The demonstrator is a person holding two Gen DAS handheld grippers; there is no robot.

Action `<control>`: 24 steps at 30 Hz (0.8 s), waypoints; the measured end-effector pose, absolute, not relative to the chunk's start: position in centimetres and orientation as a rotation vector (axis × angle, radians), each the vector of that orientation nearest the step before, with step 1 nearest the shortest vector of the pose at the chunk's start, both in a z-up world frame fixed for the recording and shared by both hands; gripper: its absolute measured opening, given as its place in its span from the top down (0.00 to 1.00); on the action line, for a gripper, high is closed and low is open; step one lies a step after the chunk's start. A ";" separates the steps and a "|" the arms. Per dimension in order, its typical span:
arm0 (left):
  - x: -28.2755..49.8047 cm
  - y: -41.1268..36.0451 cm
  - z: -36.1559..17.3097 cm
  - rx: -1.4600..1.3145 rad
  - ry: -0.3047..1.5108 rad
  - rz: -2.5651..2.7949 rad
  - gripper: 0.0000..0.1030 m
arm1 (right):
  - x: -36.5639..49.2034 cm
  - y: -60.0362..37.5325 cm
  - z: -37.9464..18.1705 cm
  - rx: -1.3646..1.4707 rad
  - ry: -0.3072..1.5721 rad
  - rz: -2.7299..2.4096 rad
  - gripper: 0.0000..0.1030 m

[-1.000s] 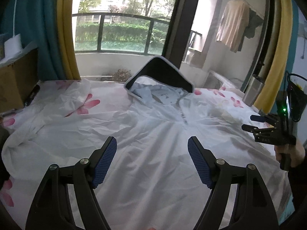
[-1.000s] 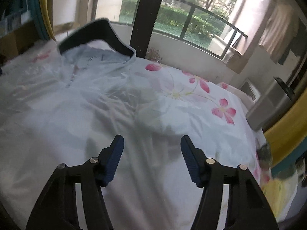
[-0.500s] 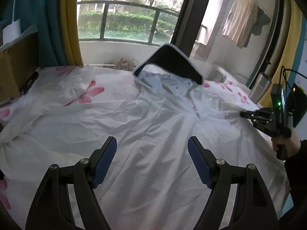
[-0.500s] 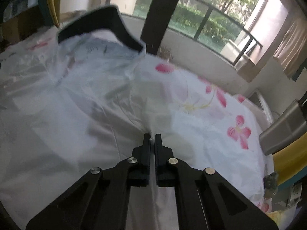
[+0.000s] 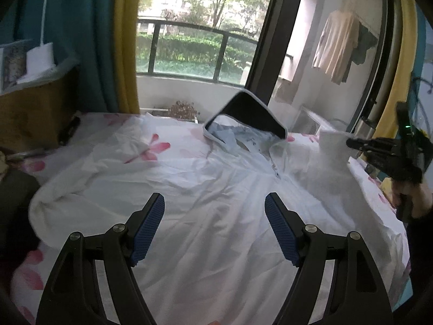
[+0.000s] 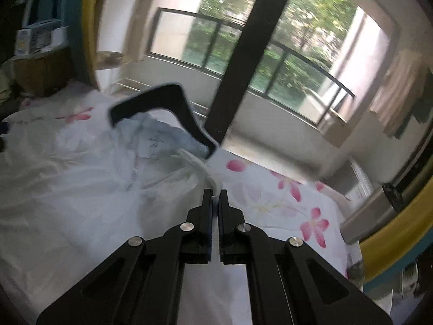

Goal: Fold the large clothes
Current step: 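Grasp a white shirt sleeve with the right gripper, then lift the sleeve and lay it across the shirt body, open right gripper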

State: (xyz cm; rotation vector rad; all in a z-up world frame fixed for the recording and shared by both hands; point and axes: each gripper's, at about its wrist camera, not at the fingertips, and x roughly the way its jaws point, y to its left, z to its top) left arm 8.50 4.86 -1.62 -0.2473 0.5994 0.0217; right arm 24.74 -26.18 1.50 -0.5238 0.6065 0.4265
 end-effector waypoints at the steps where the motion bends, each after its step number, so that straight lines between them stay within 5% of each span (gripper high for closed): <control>1: 8.0 5.2 -1.4 -0.245 0.594 0.024 0.23 | 25.2 -26.5 1.1 -0.520 0.633 0.405 0.98; 10: 7.1 5.7 -2.1 -0.253 0.621 0.044 0.23 | 25.0 -28.9 0.6 -0.439 0.642 0.403 0.98; 24: 4.6 7.6 0.4 -0.251 0.525 0.048 0.23 | 18.1 -18.2 12.6 -0.443 0.327 0.640 0.98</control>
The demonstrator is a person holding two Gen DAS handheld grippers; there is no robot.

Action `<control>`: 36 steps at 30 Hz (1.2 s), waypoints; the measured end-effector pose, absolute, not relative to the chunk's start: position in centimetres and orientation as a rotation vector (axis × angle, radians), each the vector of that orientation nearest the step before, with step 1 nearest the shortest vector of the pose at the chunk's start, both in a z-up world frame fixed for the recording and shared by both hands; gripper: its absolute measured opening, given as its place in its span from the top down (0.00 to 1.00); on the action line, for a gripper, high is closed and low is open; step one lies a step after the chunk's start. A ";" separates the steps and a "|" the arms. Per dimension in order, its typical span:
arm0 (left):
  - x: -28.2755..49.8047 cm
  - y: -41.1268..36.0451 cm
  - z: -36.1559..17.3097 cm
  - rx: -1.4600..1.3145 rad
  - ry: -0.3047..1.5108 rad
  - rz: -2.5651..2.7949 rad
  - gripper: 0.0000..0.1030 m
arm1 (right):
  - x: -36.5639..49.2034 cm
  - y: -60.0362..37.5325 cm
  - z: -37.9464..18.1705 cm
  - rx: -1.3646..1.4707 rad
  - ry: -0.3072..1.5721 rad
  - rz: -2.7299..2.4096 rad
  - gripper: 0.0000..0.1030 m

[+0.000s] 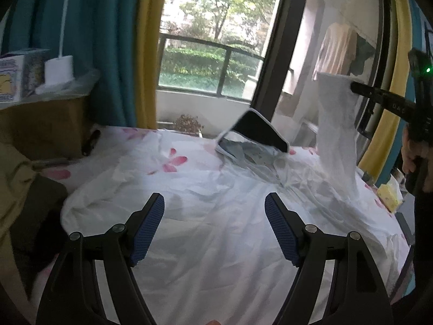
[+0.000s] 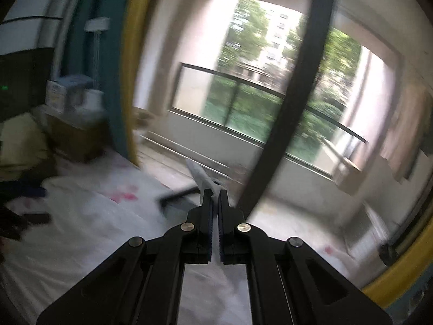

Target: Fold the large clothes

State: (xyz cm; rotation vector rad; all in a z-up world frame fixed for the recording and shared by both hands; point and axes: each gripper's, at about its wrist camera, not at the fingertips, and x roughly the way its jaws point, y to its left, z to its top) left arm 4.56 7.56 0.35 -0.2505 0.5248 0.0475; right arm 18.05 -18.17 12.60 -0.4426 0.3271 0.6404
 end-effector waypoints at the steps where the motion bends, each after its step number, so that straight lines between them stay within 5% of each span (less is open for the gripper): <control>1: 4.1 8.1 0.5 -0.255 0.516 0.056 0.23 | 17.3 -16.3 12.7 -0.448 0.320 0.682 0.98; 19: 1.8 12.2 -1.7 -0.317 0.553 0.120 0.23 | 16.0 -3.0 -3.4 -0.499 0.731 0.964 0.96; 22: 2.5 11.4 -1.6 -0.304 0.563 0.103 0.23 | 16.1 -5.4 -2.8 -0.496 0.721 0.952 0.88; 29: 5.0 8.4 -1.3 -0.259 0.595 0.068 0.23 | 21.1 -16.5 -1.0 -0.424 0.735 0.732 0.49; 36: 8.0 5.1 -1.5 -0.209 0.647 0.052 0.23 | 27.7 -29.6 -2.3 -0.357 0.808 0.492 0.48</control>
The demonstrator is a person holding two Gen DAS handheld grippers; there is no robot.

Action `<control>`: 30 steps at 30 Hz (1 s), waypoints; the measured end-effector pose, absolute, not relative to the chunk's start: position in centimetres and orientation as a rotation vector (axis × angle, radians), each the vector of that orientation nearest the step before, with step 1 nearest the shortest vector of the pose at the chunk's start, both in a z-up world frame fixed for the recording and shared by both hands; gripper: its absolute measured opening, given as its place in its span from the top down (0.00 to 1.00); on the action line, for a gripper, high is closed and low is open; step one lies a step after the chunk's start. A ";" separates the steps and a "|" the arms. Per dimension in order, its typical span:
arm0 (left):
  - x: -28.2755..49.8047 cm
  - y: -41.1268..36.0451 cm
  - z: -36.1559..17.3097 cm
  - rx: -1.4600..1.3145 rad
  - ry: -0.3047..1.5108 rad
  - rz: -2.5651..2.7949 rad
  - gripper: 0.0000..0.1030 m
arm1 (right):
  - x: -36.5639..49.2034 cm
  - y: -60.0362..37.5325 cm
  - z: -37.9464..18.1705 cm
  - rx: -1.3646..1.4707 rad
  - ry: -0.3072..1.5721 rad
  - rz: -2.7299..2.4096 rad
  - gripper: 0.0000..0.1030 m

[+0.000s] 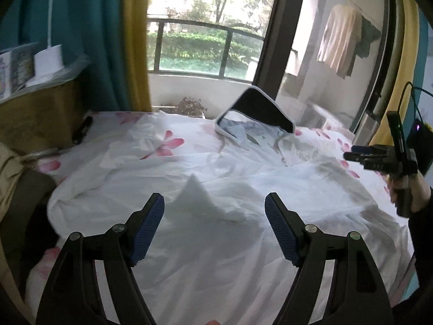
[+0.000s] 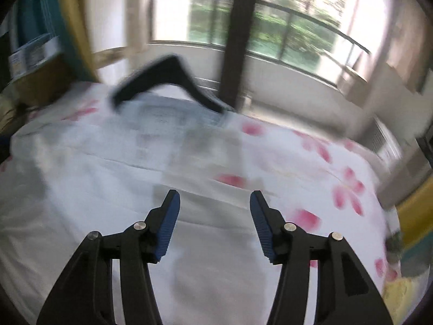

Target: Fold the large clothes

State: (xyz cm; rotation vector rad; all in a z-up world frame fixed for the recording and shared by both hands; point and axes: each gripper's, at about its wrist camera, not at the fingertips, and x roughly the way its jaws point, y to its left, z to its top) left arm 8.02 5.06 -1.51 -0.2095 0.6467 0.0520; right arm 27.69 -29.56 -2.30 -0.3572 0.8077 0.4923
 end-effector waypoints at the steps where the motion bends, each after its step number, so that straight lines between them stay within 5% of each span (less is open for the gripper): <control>1: 8.5 4.5 -1.6 -0.203 0.655 0.051 0.23 | 28.6 -31.1 -2.6 -0.343 0.817 0.466 0.48; 14: 11.9 0.5 -1.5 -0.150 0.726 0.078 0.23 | 33.5 -33.8 -8.5 -0.338 0.950 0.590 0.49; 17: 12.3 0.4 -1.5 -0.146 0.736 0.085 0.23 | 33.2 -33.9 -8.4 -0.335 0.934 0.626 0.99; 30: 13.3 -0.5 -1.4 -0.115 0.721 0.086 0.23 | 34.7 -40.5 -5.5 -0.378 0.848 0.431 0.99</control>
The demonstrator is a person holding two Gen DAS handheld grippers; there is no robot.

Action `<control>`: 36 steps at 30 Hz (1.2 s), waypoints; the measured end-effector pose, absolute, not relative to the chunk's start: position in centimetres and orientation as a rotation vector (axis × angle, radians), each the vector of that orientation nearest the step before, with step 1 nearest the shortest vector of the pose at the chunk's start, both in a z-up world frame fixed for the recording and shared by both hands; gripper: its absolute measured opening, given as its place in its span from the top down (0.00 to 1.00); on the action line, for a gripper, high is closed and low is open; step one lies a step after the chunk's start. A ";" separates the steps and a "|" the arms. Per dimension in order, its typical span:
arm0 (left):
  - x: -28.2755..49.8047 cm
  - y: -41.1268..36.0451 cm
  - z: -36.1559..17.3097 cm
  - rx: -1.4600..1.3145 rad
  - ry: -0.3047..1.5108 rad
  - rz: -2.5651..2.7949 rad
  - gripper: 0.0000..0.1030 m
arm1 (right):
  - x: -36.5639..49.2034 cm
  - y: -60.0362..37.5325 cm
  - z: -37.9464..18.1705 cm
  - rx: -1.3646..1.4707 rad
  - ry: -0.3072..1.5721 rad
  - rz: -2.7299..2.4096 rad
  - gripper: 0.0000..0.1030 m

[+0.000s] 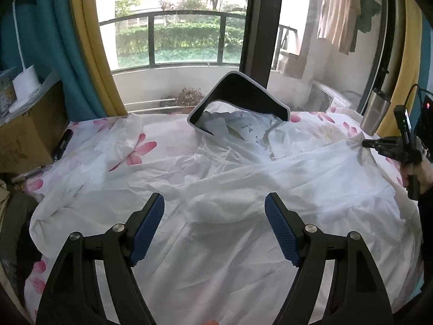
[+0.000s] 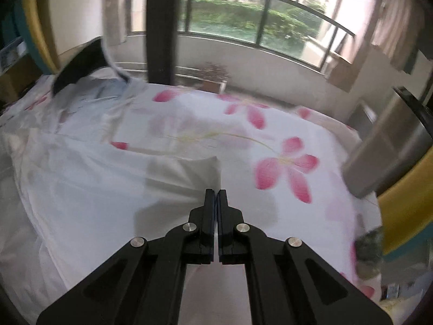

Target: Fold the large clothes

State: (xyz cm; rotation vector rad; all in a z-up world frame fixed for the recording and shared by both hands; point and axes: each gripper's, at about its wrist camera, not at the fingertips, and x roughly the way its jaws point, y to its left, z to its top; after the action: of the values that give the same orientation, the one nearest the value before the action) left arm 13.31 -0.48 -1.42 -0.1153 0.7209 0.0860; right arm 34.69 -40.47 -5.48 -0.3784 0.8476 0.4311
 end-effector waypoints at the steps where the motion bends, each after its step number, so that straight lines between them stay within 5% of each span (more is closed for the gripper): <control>1: 13.2 -0.4 -1.5 -0.109 0.712 0.088 0.23 | 34.8 -40.8 -5.7 -0.378 0.851 0.416 0.99; 15: 12.8 2.9 -1.4 -0.124 0.712 0.146 0.23 | 31.7 -40.2 -5.5 -0.386 0.852 0.289 0.95; 17: 12.4 3.9 -1.4 -0.160 0.712 0.127 0.23 | 31.0 -39.8 -4.7 -0.379 0.840 0.286 0.79; 20: 11.6 5.5 -1.3 -0.167 0.699 0.140 0.23 | 29.4 -38.8 -3.3 -0.368 0.810 0.287 0.35; 21: 11.3 6.3 -1.2 -0.169 0.692 0.145 0.23 | 28.8 -38.4 -2.9 -0.365 0.799 0.293 0.31; 36: 15.0 16.6 -2.4 -0.133 0.754 0.074 0.23 | 23.6 -30.7 -1.1 -0.328 0.787 0.370 0.30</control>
State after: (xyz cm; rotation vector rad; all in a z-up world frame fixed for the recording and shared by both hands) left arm 15.04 16.56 -2.45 -0.1333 0.7535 0.0739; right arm 23.64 -30.73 -1.12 -0.3283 0.7866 0.3705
